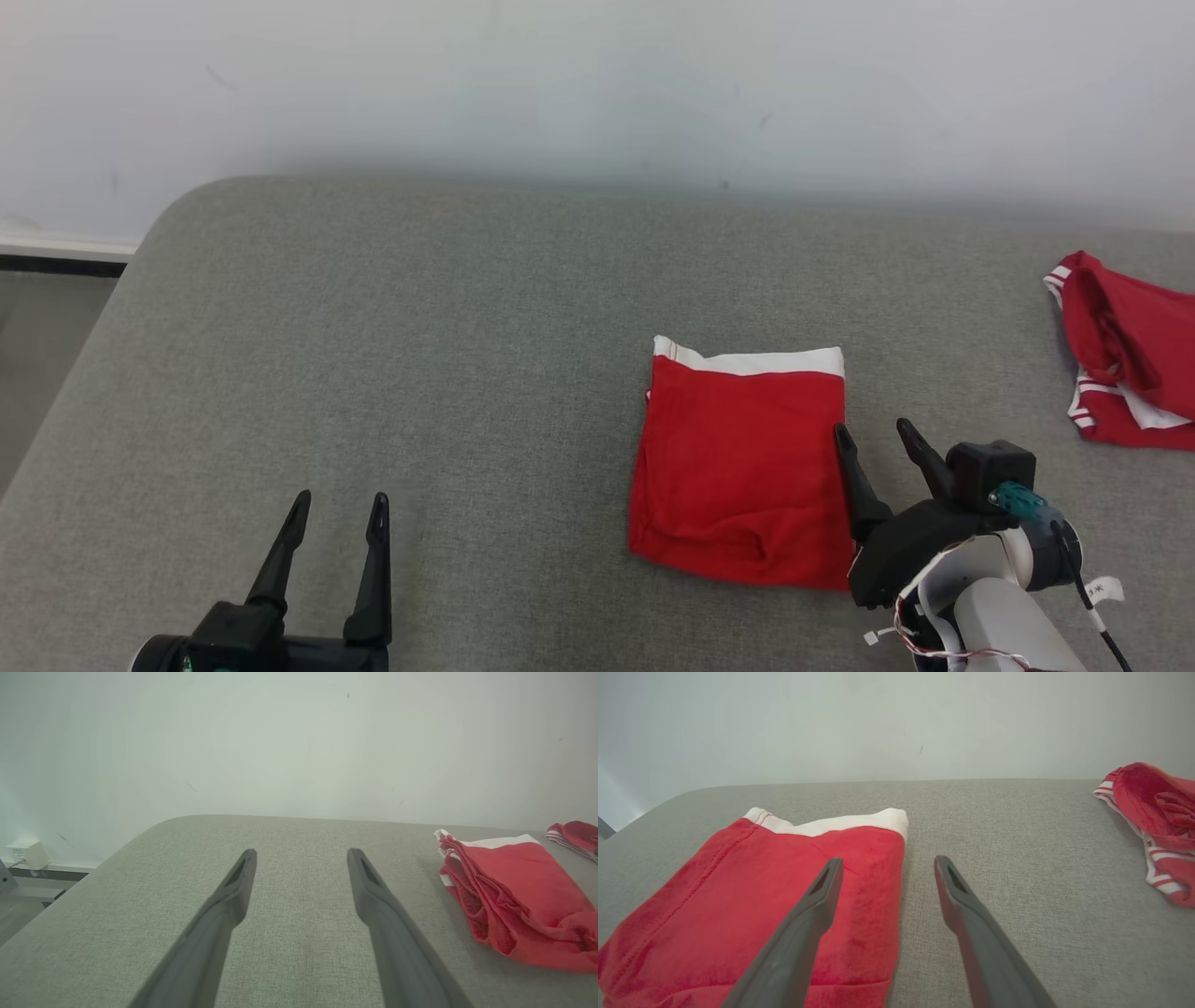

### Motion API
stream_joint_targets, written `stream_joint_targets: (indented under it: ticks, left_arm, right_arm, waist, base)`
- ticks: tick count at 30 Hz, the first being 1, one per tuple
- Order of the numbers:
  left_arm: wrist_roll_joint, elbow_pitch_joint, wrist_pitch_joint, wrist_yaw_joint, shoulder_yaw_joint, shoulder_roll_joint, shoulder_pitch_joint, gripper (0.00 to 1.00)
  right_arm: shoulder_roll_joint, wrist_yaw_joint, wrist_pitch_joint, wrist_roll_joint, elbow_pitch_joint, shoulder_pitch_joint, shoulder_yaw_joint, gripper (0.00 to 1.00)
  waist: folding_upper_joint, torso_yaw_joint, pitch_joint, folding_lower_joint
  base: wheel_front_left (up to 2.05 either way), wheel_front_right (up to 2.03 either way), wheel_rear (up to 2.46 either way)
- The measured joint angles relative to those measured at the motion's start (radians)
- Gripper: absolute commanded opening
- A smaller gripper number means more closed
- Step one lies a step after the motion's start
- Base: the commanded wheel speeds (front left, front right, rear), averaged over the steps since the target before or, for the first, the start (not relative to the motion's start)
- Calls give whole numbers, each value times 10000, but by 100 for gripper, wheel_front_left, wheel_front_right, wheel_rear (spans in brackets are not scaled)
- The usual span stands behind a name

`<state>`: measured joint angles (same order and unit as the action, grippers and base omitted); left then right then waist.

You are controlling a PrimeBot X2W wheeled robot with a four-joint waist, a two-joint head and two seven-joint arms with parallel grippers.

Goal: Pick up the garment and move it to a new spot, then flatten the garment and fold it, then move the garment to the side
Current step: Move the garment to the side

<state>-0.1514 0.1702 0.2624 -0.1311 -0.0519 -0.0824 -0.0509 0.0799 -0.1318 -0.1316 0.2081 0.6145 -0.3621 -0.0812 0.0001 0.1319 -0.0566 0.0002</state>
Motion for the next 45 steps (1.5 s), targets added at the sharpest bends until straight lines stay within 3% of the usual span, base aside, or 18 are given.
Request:
stream_joint_targets:
  ticks: [16,17,18,28,35,45]
  left_arm:
    - [-58,94,0,0,36,79,-348,100]
    - [-58,90,0,0,75,77,-350,100]
    - [-58,90,0,0,88,82,-352,100]
    - [-54,8,0,0,132,21,-425,100]
    - [-86,-132,0,0,-165,-107,-969,100]
    - [-67,-583,0,0,-278,-518,-1568,100]
  right_arm:
    - [-192,0,171,-447,3570,-1592,453,100]
    - [-199,0,169,-376,3657,-1640,357,27]
    - [-207,0,171,-253,3737,-1699,276,0]
    - [-63,0,-136,13,3833,-2500,-656,0]
    - [805,0,293,-86,3519,-3846,-1599,0]
    - [2731,0,1296,627,2424,-5383,-2993,0]
  waist:
    - [0,689,-703,-2]
    - [0,667,-717,-2]
    - [0,640,-730,-3]
    - [1,158,-931,-2]
    - [0,-290,-1557,-1]
    - [1,-992,-2803,0]
  base:
    - [0,0,0]
    - [0,0,0]
    - [0,0,0]
    - [0,0,0]
    - [0,0,0]
    - [0,0,0]
